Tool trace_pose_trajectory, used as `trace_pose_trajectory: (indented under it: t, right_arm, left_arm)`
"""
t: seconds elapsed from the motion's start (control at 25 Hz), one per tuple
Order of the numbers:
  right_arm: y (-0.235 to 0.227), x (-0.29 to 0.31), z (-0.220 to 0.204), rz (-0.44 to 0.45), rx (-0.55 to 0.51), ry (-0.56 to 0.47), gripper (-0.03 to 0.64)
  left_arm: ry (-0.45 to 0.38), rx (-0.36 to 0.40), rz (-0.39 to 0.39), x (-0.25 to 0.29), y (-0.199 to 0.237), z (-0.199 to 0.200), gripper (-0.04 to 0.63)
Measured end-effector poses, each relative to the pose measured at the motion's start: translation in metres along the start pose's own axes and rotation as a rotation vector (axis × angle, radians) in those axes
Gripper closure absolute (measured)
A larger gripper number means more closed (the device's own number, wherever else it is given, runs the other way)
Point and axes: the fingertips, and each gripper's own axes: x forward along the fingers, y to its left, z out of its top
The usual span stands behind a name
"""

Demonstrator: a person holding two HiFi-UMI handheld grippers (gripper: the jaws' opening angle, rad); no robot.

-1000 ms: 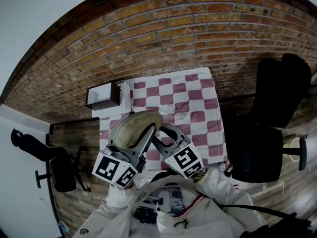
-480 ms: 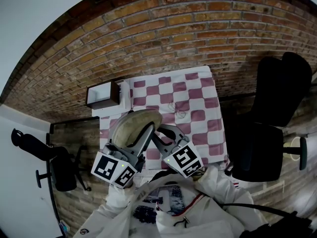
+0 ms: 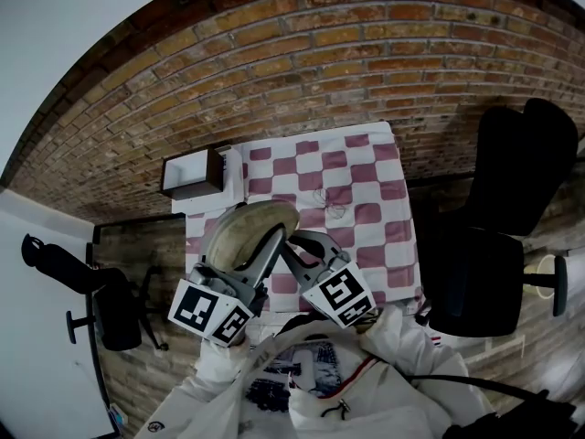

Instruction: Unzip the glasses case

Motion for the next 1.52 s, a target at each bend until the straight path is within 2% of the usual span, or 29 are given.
trace_pose_trajectory:
  t: [0.44, 0.8, 1.04, 1.52]
  right_arm:
    - [0.002, -0.002, -0.002, -0.003, -0.017, 0.005, 0.598]
    - [0.003, 0.005, 0.000, -0.040, -0.047, 0.002, 0.603]
    - [0.010, 0.021, 0.001, -0.075, -0.067, 0.018, 0.603]
    - [0.030, 0.058, 0.001, -0.207, -0.194, 0.071, 0.603]
  left_arm:
    - [-0.002, -0.012, 0.000, 0.000, 0.001, -0.002, 0.312]
    - [-0.042, -0.052, -0.005, -0.012, 0.014, -0.001, 0.313]
    - [-0.040, -0.028, -0.012, -0.024, 0.030, -0.001, 0.311]
    - [-0.042, -0.156, -0.074, -0.054, 0.085, -0.011, 0.310]
